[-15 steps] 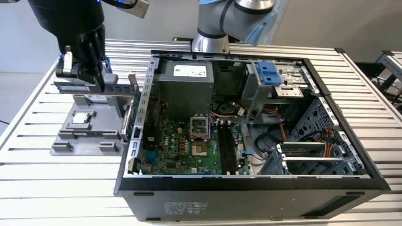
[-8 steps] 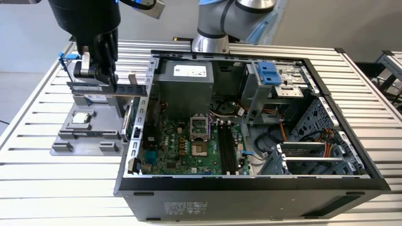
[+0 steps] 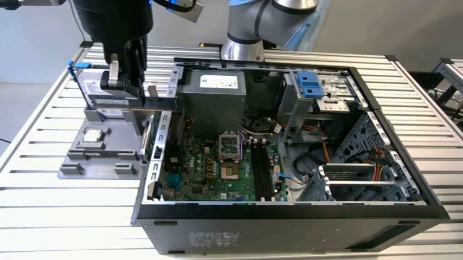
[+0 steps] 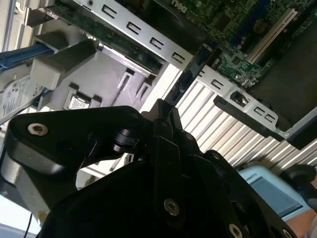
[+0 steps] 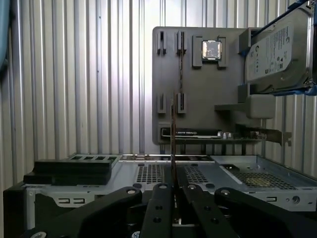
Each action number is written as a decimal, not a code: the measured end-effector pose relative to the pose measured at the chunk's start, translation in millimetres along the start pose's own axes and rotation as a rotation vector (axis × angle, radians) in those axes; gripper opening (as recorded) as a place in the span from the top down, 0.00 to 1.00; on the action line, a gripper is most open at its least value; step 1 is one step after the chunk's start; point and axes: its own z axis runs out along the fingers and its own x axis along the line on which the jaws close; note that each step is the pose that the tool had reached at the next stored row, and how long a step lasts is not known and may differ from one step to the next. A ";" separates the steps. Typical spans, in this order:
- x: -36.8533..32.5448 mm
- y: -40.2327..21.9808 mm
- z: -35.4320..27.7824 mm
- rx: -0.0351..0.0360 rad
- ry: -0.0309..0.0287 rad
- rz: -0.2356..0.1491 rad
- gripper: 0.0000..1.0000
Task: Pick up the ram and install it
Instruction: 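Pick up the ram and move it above insertion slot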
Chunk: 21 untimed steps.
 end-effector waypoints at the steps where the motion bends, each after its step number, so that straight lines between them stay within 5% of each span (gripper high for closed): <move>1: 0.0 -1.3 0.0 0.0000 0.0000 0.000 1.00; 5: -0.1 -8.3 -0.4 0.0001 0.0001 0.000 1.00; 21: -0.7 -58.7 -2.9 0.0000 0.0000 0.000 1.00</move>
